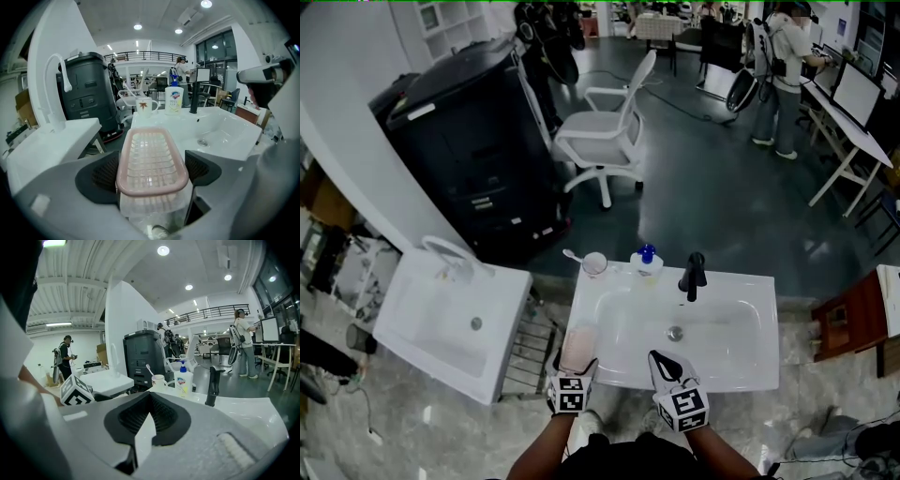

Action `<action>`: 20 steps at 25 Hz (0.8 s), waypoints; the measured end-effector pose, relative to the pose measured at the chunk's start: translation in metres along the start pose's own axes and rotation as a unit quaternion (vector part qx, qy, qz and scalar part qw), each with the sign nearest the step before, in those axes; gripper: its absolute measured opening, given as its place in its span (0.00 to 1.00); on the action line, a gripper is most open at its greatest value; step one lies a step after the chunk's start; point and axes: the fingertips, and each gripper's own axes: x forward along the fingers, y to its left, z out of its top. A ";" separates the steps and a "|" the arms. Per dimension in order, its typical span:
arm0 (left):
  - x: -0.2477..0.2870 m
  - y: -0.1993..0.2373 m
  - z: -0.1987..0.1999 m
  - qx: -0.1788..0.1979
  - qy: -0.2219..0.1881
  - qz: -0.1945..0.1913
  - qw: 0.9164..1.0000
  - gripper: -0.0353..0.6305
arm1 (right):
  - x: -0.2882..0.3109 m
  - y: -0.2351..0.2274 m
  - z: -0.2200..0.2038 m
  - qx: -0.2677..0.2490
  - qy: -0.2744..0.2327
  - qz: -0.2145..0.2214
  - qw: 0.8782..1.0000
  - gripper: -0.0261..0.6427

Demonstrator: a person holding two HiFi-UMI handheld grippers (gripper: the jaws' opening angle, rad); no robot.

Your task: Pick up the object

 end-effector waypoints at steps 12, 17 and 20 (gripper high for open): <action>-0.046 0.009 0.083 -0.011 -0.099 0.002 0.995 0.75 | 0.003 -0.012 0.016 -0.036 -0.026 -0.028 0.999 0.04; -0.067 0.014 0.116 -0.012 -0.139 0.004 0.990 0.75 | 0.002 -0.019 0.033 -0.043 -0.049 -0.041 0.997 0.04; -0.074 0.016 0.128 -0.001 -0.160 0.012 0.987 0.75 | -0.003 -0.028 0.046 -0.055 -0.070 -0.058 0.994 0.04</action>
